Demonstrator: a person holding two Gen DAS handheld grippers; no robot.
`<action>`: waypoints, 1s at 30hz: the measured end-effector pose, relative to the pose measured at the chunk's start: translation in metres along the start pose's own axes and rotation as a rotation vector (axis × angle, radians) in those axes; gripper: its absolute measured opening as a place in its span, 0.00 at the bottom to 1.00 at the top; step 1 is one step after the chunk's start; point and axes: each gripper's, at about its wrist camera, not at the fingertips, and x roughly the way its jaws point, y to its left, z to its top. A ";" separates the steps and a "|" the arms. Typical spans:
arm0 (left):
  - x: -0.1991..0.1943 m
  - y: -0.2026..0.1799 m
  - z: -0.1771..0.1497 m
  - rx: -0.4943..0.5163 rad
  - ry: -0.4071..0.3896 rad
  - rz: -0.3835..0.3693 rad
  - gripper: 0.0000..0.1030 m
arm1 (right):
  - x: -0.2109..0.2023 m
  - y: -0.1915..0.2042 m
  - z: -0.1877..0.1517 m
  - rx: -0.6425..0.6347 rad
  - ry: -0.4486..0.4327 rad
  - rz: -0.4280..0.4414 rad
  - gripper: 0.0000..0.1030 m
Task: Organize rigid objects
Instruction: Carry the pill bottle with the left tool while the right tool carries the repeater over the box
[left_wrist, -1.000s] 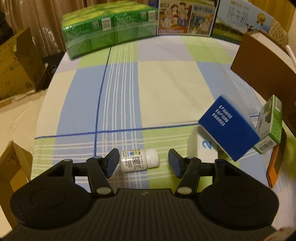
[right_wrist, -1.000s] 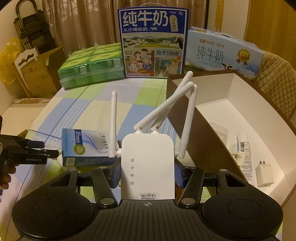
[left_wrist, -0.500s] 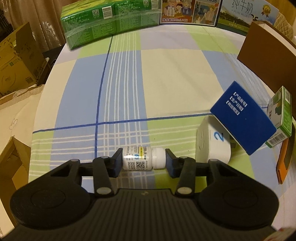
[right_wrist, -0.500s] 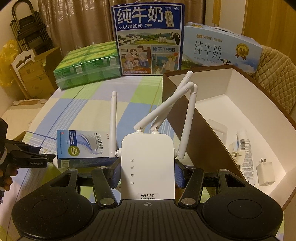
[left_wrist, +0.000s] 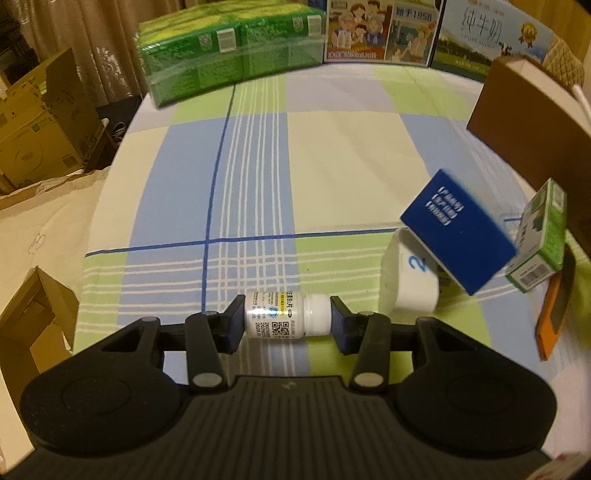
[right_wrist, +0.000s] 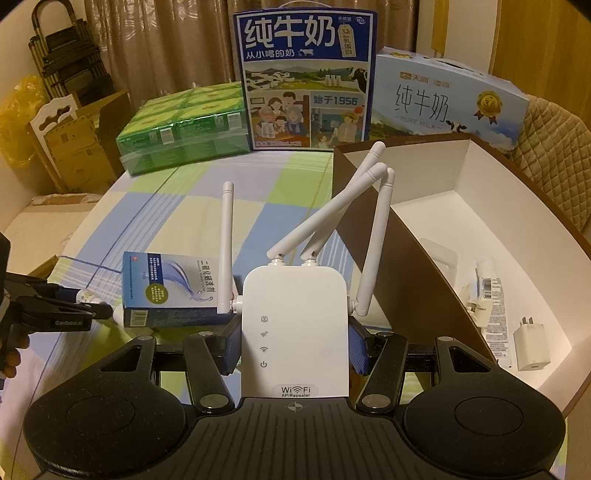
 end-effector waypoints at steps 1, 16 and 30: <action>-0.006 0.000 -0.001 -0.009 -0.005 -0.003 0.41 | -0.001 0.001 0.000 -0.002 -0.002 0.002 0.51; -0.097 -0.048 0.010 0.011 -0.118 -0.114 0.40 | -0.041 -0.004 -0.007 -0.028 -0.068 0.043 0.51; -0.105 -0.199 0.080 0.233 -0.234 -0.282 0.41 | -0.075 -0.071 0.003 0.034 -0.124 -0.024 0.51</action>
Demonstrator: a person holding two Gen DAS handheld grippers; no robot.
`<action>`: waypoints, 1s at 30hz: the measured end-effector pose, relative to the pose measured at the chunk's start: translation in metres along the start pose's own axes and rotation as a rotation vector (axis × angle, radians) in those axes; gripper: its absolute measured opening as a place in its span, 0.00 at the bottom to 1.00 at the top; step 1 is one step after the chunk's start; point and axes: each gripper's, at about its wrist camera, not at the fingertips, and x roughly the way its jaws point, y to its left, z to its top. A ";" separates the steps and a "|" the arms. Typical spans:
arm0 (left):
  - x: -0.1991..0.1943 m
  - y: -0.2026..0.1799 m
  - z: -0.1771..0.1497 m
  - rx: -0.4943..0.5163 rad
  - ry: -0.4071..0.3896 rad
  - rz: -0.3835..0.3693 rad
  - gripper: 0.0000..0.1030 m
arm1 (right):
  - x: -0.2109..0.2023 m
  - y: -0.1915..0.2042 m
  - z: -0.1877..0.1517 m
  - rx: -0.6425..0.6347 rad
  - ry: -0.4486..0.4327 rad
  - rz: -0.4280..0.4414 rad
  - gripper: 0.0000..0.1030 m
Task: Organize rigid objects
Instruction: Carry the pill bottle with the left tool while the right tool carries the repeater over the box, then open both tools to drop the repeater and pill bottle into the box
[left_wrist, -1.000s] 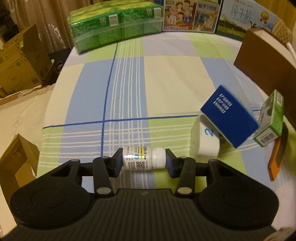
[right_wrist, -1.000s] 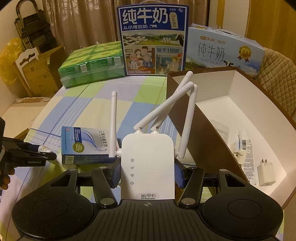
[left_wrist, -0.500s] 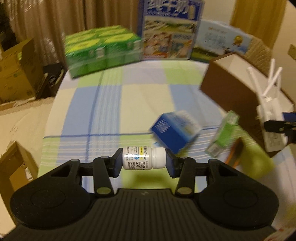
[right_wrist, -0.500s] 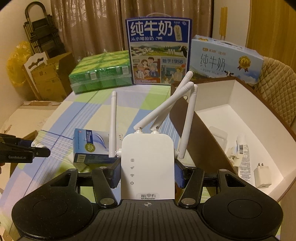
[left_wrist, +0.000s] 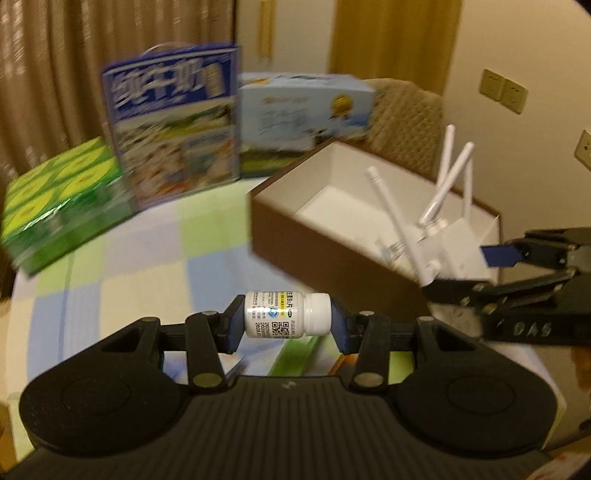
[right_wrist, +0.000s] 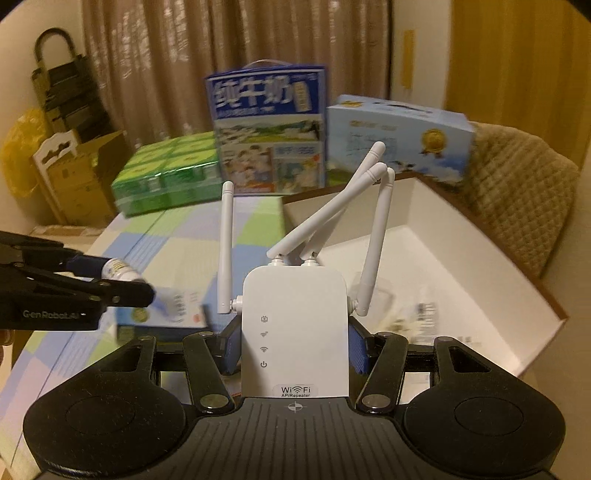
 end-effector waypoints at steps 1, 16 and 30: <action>0.007 -0.008 0.010 0.015 -0.007 -0.007 0.41 | 0.001 -0.008 0.003 0.010 -0.003 -0.007 0.51; 0.130 -0.061 0.102 0.139 0.035 -0.013 0.41 | 0.064 -0.113 0.053 0.079 0.005 -0.130 0.51; 0.237 -0.046 0.120 0.121 0.200 0.027 0.41 | 0.155 -0.156 0.073 0.028 0.127 -0.110 0.51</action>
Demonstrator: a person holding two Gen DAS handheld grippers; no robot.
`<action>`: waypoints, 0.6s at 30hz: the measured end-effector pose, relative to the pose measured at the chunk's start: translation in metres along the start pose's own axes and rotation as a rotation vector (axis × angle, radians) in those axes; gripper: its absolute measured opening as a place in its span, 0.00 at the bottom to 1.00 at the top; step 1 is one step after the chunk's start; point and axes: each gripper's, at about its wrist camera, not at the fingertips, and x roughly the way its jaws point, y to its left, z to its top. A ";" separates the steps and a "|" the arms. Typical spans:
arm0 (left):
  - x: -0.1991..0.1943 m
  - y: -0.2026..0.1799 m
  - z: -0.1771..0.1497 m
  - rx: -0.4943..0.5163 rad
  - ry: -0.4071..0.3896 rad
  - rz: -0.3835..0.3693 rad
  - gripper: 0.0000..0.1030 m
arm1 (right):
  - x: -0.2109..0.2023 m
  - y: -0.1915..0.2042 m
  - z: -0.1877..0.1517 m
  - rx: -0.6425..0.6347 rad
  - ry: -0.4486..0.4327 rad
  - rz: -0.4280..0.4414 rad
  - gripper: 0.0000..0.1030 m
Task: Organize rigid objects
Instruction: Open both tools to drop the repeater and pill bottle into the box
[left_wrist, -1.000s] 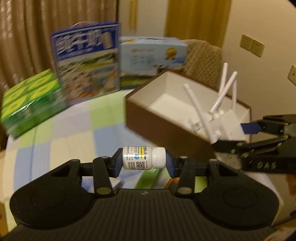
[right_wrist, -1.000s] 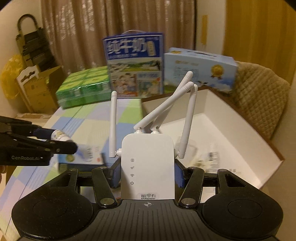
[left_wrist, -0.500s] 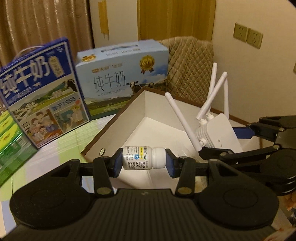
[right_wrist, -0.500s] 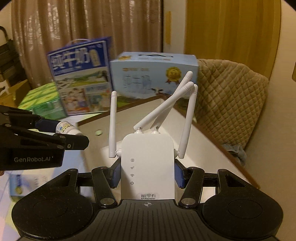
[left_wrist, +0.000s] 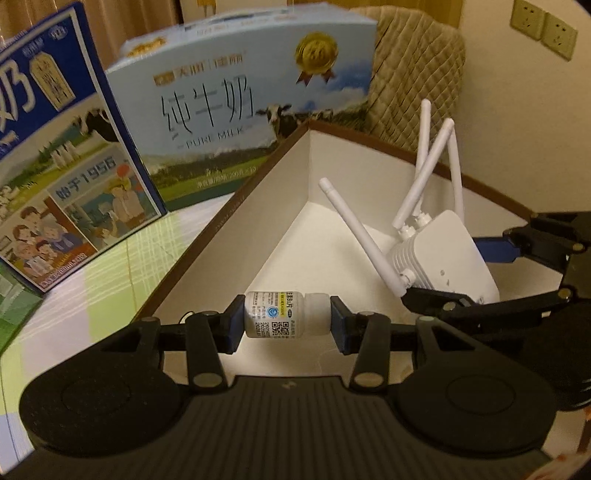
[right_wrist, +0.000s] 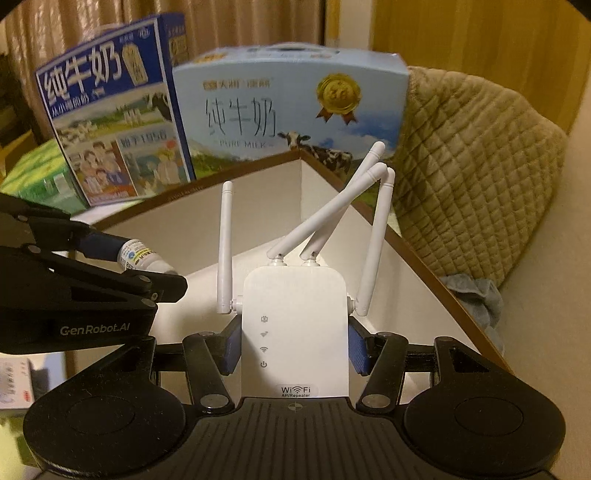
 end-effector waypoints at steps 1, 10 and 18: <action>0.004 0.000 0.001 0.001 0.009 -0.001 0.41 | 0.005 -0.001 0.002 -0.012 0.001 0.002 0.51; 0.036 0.004 0.006 -0.010 0.062 0.018 0.40 | 0.035 -0.006 0.013 -0.100 -0.002 0.009 0.52; 0.042 0.008 -0.004 -0.026 0.084 0.008 0.51 | 0.042 -0.009 0.008 -0.109 -0.030 -0.011 0.65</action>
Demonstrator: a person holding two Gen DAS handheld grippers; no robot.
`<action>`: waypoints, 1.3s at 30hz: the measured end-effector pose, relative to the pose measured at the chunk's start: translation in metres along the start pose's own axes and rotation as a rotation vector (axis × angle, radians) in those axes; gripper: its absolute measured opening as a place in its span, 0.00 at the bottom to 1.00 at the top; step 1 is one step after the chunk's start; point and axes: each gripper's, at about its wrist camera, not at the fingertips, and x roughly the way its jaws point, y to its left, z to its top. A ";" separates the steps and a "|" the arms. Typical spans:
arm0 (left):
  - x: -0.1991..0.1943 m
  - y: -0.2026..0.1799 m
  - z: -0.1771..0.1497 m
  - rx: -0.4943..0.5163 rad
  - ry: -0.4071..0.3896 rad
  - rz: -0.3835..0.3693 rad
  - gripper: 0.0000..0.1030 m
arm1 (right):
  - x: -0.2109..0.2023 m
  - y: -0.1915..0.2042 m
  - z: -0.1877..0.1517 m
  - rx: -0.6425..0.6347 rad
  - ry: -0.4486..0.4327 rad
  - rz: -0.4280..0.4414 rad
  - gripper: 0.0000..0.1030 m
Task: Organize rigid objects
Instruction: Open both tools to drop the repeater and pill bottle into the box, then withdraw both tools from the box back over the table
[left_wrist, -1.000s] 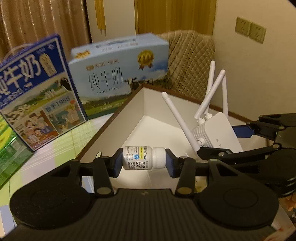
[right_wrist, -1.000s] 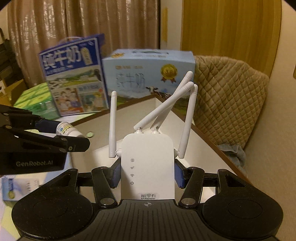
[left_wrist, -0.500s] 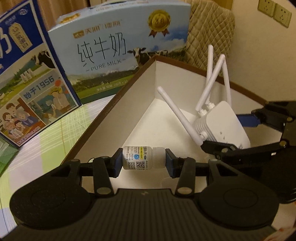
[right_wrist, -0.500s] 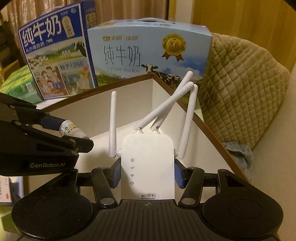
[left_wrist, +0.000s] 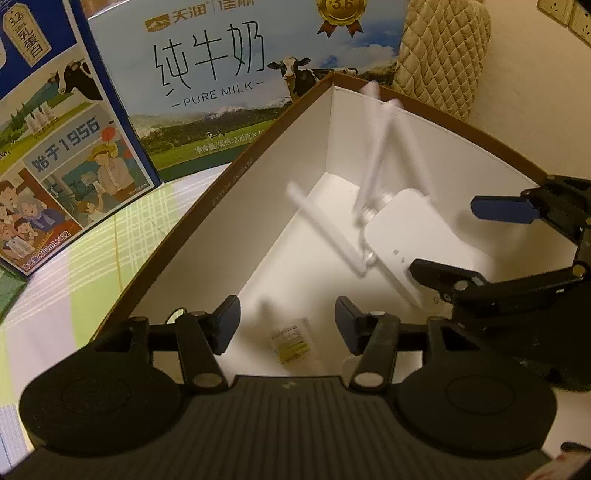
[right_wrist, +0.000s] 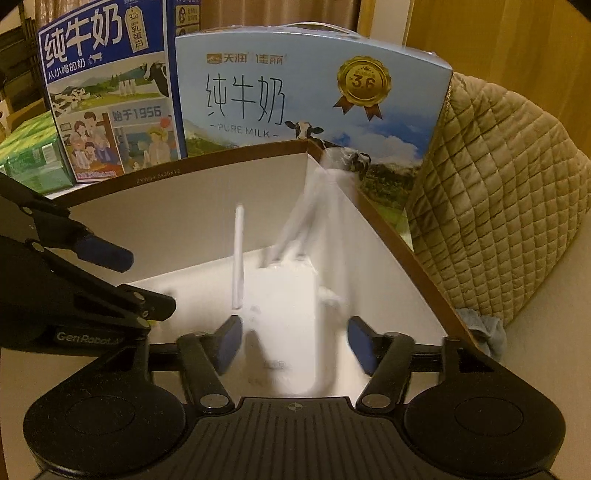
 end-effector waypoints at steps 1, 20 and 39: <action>-0.001 0.000 -0.002 0.000 0.000 -0.004 0.51 | -0.001 -0.001 -0.001 0.003 0.000 -0.002 0.66; -0.065 -0.004 -0.032 0.007 -0.084 -0.077 0.50 | -0.080 -0.009 -0.027 0.153 -0.021 0.024 0.68; -0.186 -0.005 -0.102 -0.030 -0.203 -0.120 0.51 | -0.195 0.024 -0.069 0.301 -0.100 0.035 0.68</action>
